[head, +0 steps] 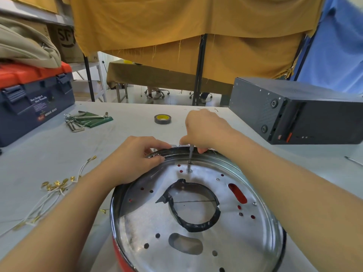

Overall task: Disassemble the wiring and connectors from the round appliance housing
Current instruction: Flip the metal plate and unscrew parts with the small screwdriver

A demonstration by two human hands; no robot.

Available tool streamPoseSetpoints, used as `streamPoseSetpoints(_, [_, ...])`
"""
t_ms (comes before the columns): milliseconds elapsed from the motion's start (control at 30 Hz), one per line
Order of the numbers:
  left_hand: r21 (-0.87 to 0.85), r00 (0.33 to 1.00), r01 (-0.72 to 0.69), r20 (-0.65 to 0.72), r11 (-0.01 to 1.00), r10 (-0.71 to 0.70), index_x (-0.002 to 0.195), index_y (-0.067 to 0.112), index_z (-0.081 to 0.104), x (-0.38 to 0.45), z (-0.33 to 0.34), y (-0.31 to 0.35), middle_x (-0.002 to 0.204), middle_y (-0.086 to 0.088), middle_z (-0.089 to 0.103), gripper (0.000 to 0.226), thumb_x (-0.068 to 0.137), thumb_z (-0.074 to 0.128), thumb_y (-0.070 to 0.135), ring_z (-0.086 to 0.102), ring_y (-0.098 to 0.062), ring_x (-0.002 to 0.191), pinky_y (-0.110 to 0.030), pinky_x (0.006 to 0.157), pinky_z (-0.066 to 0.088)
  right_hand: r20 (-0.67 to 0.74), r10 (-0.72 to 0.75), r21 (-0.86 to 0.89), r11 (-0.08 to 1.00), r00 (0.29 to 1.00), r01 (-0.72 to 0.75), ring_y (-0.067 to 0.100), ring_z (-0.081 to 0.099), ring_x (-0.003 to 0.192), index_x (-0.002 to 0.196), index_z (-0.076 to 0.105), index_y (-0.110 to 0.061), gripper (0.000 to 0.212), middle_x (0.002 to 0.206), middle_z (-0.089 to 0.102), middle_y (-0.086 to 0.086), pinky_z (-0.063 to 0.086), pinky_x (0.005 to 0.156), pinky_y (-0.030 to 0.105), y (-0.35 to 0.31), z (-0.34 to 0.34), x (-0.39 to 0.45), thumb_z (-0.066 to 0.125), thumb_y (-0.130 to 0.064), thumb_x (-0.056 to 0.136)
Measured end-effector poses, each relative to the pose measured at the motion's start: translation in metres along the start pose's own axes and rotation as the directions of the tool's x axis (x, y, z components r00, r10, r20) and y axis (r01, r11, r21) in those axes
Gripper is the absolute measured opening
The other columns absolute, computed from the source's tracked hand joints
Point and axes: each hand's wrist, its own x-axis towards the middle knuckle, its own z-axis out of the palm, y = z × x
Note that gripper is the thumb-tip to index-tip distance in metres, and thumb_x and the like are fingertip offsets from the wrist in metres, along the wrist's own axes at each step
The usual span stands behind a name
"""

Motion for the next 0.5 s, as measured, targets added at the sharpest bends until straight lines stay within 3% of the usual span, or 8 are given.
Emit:
streamPoseSetpoints(100, [0.005,1.0,0.0,0.009,1.0,0.0,0.116,0.036,0.064,0.0,0.0,0.0,0.108,0.016,0.065,0.031,0.089,0.06,0.021,0.059,-0.008,0.093,-0.031,0.09,0.048,-0.063,0.028,-0.011,1.0,0.998,-0.029,0.022,0.051,0.068,0.068,0.037,-0.018,0.035,0.064,0.043,0.001,0.038,0.056,0.027,-0.002,0.006,-0.001,0.063,-0.026,0.09])
streamPoseSetpoints(233, [0.004,1.0,-0.008,0.002,1.0,0.008,0.114,0.039,0.064,0.0,0.0,-0.001,0.107,0.017,0.065,0.031,0.089,0.061,0.021,0.058,-0.007,0.092,-0.028,0.089,0.047,-0.081,0.048,0.041,0.998,0.996,-0.045,0.021,0.049,0.064,0.064,0.036,-0.017,0.034,0.065,0.044,0.004,0.041,0.062,0.028,0.001,0.011,-0.003,0.056,-0.011,0.092])
streamPoseSetpoints(333, [0.002,1.0,-0.01,0.003,1.0,0.01,0.113,0.04,0.064,0.0,0.0,-0.002,0.105,0.019,0.065,0.031,0.089,0.061,0.021,0.058,-0.006,0.091,-0.027,0.088,0.047,-0.1,0.017,0.1,0.995,0.995,-0.007,0.025,0.051,0.079,0.087,0.051,-0.012,0.008,0.087,0.054,0.008,0.04,0.067,0.03,0.0,0.014,-0.005,0.051,-0.005,0.091])
streamPoseSetpoints(400, [-0.001,1.0,-0.011,0.003,1.0,0.011,0.113,0.041,0.063,0.001,0.001,-0.002,0.105,0.02,0.064,0.031,0.089,0.061,0.021,0.058,-0.004,0.091,-0.026,0.087,0.047,-0.1,0.017,0.134,0.991,0.995,-0.003,0.026,0.051,0.086,0.103,0.056,-0.011,0.015,0.101,0.057,0.01,0.043,0.071,0.032,0.001,0.015,-0.007,0.05,-0.004,0.091])
streamPoseSetpoints(500, [-0.008,1.0,-0.012,0.002,1.0,0.012,0.112,0.042,0.063,0.001,0.001,-0.004,0.105,0.022,0.064,0.031,0.089,0.061,0.022,0.058,-0.004,0.09,-0.024,0.086,0.047,-0.083,0.013,0.18,0.984,0.996,0.002,0.028,0.054,0.096,0.108,0.055,-0.011,0.02,0.109,0.057,0.011,0.048,0.079,0.037,0.004,0.015,-0.008,0.048,-0.004,0.091])
